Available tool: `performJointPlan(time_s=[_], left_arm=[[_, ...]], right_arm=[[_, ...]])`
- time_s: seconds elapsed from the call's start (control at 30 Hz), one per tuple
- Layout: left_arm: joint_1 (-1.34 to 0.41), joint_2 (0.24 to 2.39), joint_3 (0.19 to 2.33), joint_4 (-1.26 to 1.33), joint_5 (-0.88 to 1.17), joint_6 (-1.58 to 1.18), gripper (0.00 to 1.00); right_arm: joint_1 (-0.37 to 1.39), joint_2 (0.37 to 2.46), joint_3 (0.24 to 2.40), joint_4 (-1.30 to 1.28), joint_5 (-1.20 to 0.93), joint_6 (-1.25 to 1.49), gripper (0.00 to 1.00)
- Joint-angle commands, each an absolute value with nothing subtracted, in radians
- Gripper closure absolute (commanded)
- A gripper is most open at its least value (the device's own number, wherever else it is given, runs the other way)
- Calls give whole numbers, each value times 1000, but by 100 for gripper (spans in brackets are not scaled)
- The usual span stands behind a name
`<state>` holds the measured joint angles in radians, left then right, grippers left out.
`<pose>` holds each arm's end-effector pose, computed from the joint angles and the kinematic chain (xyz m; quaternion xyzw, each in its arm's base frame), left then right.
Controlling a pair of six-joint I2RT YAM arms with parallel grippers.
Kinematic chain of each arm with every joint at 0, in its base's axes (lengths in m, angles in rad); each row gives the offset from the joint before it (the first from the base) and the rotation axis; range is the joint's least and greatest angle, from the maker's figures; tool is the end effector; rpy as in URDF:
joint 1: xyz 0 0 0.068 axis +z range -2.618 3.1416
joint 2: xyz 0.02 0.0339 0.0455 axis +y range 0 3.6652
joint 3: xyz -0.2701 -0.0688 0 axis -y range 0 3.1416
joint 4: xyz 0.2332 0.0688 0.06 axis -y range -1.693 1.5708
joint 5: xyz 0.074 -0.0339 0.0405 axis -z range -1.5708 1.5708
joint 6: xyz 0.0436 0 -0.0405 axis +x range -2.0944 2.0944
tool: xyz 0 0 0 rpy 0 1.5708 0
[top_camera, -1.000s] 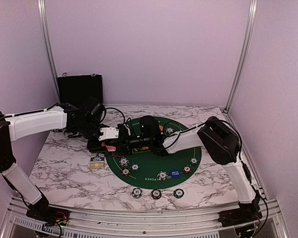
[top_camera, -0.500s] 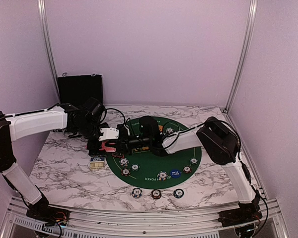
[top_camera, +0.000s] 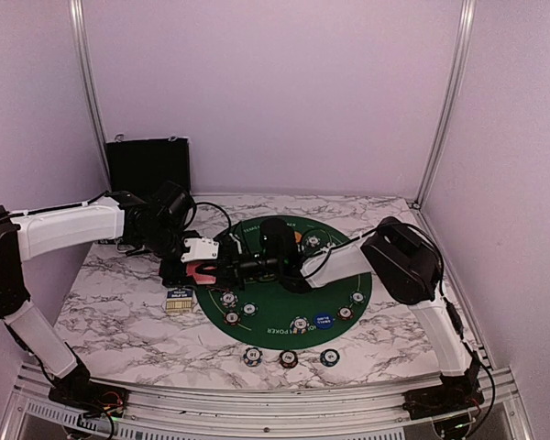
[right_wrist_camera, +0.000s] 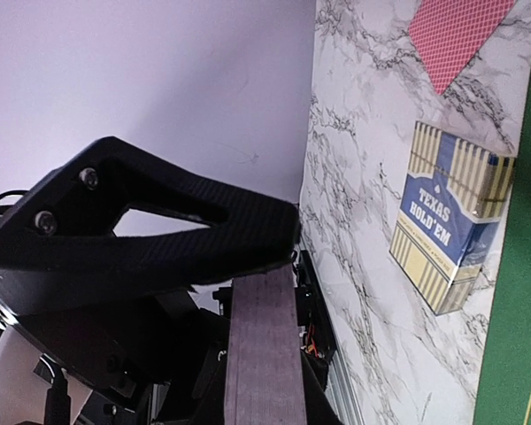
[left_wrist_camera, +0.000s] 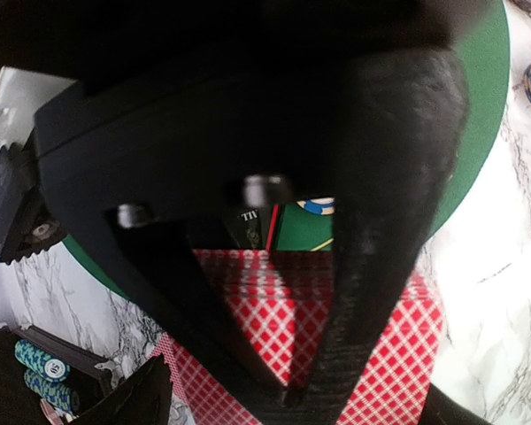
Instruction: Distribute texas hold em gaming equipment
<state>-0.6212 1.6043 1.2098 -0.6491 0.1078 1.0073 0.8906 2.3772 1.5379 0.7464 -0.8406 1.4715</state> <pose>0.2627 -0.1938 0.2478 0.7107 0.6515 -0.0011 0.2653 0.3006 0.4232 0.1574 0.0700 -0.7253 -0.6834 0.0454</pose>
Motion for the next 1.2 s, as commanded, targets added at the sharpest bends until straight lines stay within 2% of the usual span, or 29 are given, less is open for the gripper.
performJointPlan(time_s=[0.0,0.13,0.2,0.37,0.5,0.7,0.93,1.0,1.17], left_arm=[[-624,1611,1220,-691,123,1026,22],[-626,1612,1225,-701,128,1026,30],[-626,1611,1228,-705,127,1025,34],[-626,1610,1238,-708,131,1019,39],[-626,1615,1251,-709,129,1012,47],[-626,1618,1260,-708,129,1001,49],[-626,1628,1271,-708,125,976,58],[-626,1629,1277,-708,121,971,62],[-628,1629,1269,-709,101,979,62]], right_arm=[[897,2384,1539,834,-856,1493,98],[897,2396,1544,855,-860,1507,97],[897,2396,1545,843,-860,1500,92],[896,2397,1551,799,-854,1469,86],[896,2401,1564,740,-851,1430,82],[895,2401,1565,662,-846,1375,78],[896,2394,1579,652,-843,1368,52],[896,2394,1583,654,-843,1372,47],[892,2397,1597,675,-849,1393,38]])
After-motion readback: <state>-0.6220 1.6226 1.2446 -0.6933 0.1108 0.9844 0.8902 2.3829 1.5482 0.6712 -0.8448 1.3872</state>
